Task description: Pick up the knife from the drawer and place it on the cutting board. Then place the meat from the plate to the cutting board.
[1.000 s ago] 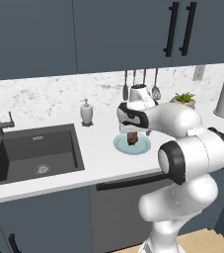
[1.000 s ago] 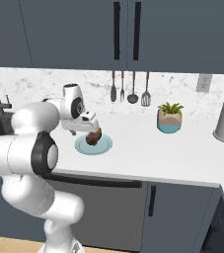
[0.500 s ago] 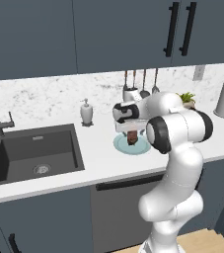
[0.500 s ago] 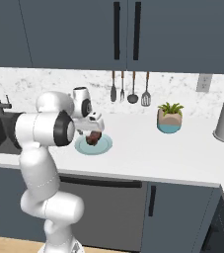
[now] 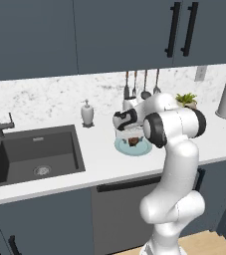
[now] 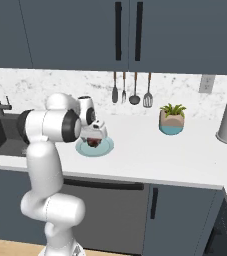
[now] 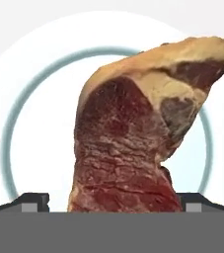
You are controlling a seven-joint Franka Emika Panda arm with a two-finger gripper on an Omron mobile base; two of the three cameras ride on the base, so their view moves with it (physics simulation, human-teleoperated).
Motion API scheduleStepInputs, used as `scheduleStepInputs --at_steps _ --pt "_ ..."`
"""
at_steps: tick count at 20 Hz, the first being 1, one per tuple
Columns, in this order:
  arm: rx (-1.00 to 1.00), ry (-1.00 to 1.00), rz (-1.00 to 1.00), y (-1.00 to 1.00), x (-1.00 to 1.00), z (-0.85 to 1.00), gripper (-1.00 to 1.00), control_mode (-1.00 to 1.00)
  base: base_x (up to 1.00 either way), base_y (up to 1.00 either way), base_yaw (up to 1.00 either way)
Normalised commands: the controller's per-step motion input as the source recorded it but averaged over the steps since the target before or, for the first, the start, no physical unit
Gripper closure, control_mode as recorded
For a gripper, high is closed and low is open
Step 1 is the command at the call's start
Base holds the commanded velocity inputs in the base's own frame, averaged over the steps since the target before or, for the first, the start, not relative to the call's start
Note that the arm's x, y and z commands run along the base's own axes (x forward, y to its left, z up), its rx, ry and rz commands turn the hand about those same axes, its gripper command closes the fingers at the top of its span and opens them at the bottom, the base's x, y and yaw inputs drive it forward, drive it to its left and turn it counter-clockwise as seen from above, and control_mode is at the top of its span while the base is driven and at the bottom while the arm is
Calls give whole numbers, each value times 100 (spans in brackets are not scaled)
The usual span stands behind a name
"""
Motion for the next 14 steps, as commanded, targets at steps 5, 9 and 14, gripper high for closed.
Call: scheduleStepInputs --at_steps 5,9,14 --pt "0 -1 0 0 0 -22 -100 -100 0 0 0" --pt "0 0 0 -1 0 -18 -100 -100 0 0 0" --pt "0 -3 0 -5 -14 0 100 -100 0 0 0"
